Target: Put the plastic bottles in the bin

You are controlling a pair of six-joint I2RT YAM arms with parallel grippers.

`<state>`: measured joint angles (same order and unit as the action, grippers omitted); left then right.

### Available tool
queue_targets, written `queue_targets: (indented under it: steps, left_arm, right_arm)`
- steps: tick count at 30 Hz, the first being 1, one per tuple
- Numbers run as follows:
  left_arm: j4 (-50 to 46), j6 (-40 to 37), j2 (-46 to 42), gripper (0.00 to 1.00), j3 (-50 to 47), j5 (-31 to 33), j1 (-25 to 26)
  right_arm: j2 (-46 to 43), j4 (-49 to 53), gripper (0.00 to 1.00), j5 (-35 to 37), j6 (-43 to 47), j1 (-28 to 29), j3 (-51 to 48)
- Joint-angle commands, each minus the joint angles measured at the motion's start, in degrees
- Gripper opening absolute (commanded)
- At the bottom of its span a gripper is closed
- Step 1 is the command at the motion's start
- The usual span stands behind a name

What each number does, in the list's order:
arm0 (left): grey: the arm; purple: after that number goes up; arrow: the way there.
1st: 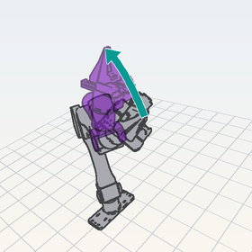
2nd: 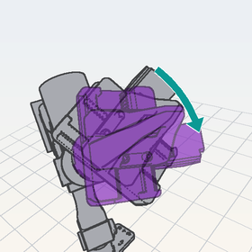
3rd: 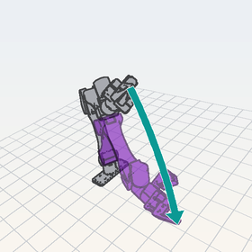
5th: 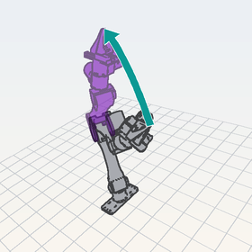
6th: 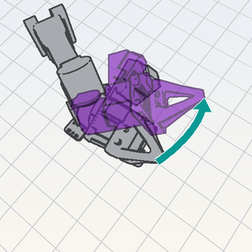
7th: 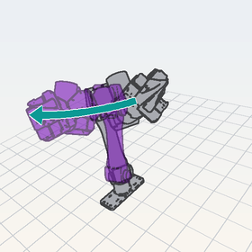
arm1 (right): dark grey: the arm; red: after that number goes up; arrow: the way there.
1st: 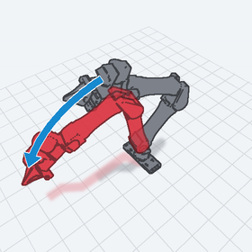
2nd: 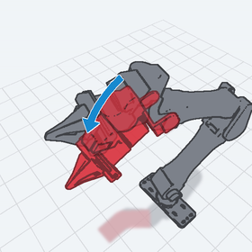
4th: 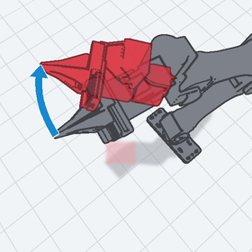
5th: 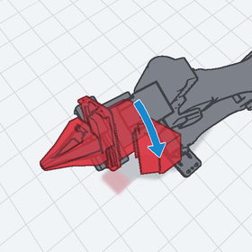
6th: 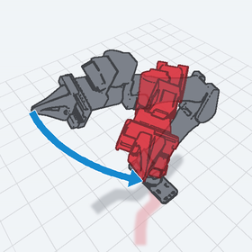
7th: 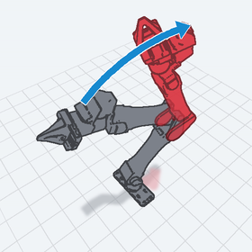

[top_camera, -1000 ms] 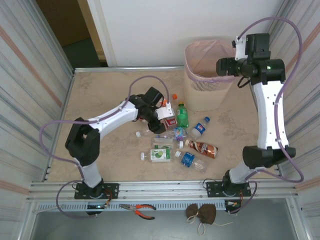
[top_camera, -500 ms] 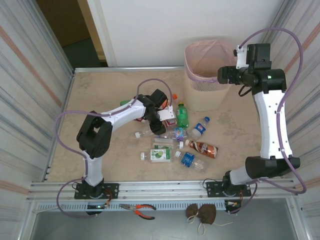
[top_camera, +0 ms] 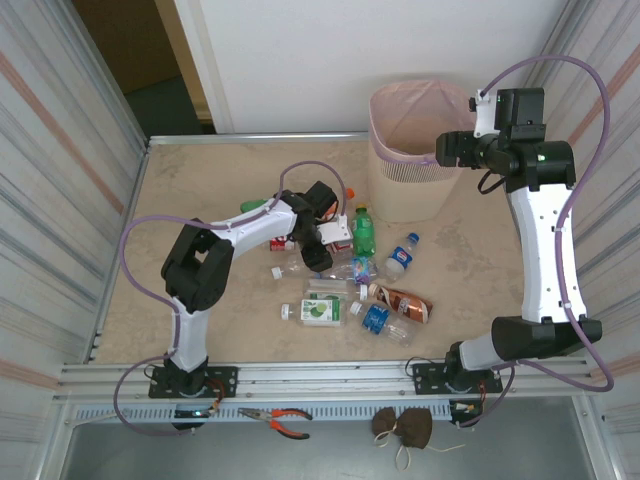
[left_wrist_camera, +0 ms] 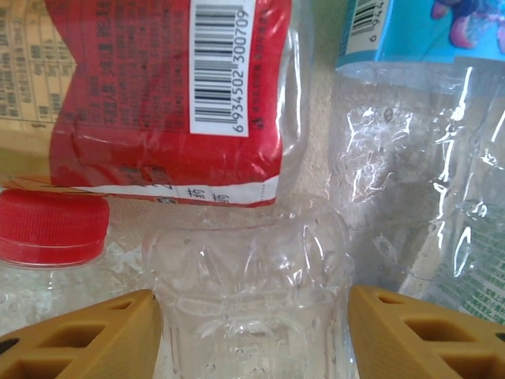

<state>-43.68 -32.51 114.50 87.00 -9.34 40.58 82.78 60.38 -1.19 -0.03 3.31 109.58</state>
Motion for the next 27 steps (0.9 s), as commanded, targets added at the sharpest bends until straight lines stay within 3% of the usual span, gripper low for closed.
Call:
queue_targets:
  steps: [1, 6, 18, 23, 27]
  left_arm:
    - [-1.7, 0.7, 2.0, 0.55, 0.7, -0.4, 0.3]
    - [-2.2, 1.2, 0.6, 0.47, 0.8, -0.4, 0.3]
    - [-1.3, 4.2, -9.9, 0.45, 0.1, -1.6, 0.0]
    - [1.5, 6.7, -15.9, 0.44, -0.9, -4.4, -1.1]
    - [6.8, 10.7, -22.4, 0.44, -2.5, -10.0, -3.3]
  right_arm:
    - [-1.5, -1.0, 0.85, -0.2, -1.5, -0.4, -0.4]
    - [-2.1, -1.5, 0.85, -0.1, -1.6, -0.3, -0.5]
    - [-5.3, -4.7, 0.84, -2.3, -2.8, -0.3, -1.7]
    - [-8.2, -8.7, 0.84, -6.2, -4.1, -0.2, -6.9]
    - [-12.8, -16.3, 0.84, -13.5, -5.8, -0.2, -13.8]
